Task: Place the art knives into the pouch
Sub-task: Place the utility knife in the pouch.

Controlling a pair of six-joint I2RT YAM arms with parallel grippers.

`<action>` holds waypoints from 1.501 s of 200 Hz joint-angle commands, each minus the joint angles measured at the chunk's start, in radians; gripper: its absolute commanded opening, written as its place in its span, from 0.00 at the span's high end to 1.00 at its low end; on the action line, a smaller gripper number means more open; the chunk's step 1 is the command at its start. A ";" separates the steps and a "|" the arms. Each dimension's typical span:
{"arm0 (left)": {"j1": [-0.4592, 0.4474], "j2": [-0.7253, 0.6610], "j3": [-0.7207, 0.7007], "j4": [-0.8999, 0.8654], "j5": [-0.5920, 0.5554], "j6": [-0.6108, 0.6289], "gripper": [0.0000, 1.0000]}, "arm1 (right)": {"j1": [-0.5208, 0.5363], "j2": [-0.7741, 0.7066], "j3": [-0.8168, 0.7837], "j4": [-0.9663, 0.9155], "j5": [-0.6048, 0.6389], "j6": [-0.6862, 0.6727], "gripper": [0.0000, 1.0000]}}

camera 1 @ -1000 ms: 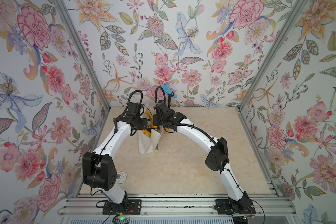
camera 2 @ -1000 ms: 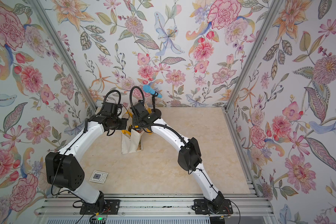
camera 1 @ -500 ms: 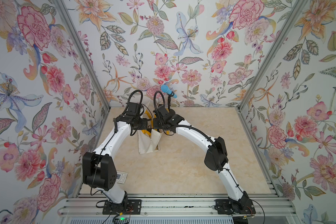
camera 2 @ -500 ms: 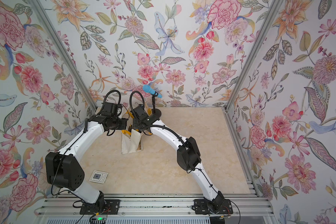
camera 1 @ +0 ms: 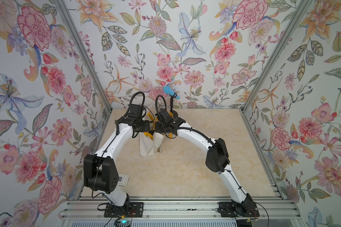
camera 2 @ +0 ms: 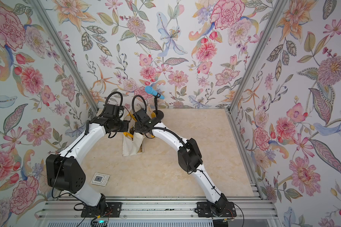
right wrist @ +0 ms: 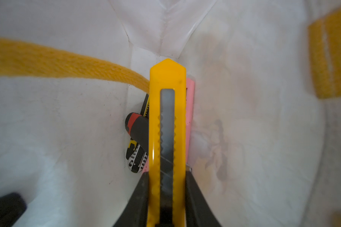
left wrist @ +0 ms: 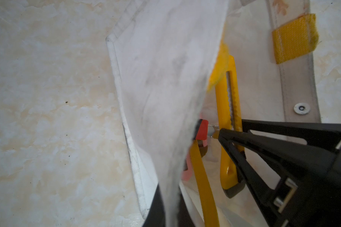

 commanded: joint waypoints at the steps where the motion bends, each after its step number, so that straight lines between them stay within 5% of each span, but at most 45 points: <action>1: -0.007 -0.031 -0.017 -0.025 -0.020 0.001 1.00 | -0.006 0.055 0.017 -0.002 -0.015 0.017 0.77; 97: -0.007 -0.012 0.005 -0.026 -0.024 0.004 1.00 | -0.014 0.065 0.040 -0.002 -0.026 0.017 0.75; 157: -0.007 -0.003 0.015 -0.027 -0.020 0.009 1.00 | -0.018 0.058 0.039 -0.002 -0.018 0.017 0.26; 252: -0.006 0.024 0.033 -0.031 -0.009 0.033 1.00 | -0.017 -0.118 0.103 -0.002 0.147 -0.086 0.09; 300: -0.005 0.041 0.063 -0.031 -0.008 0.048 0.99 | -0.019 -0.287 -0.062 -0.003 0.189 -0.009 0.06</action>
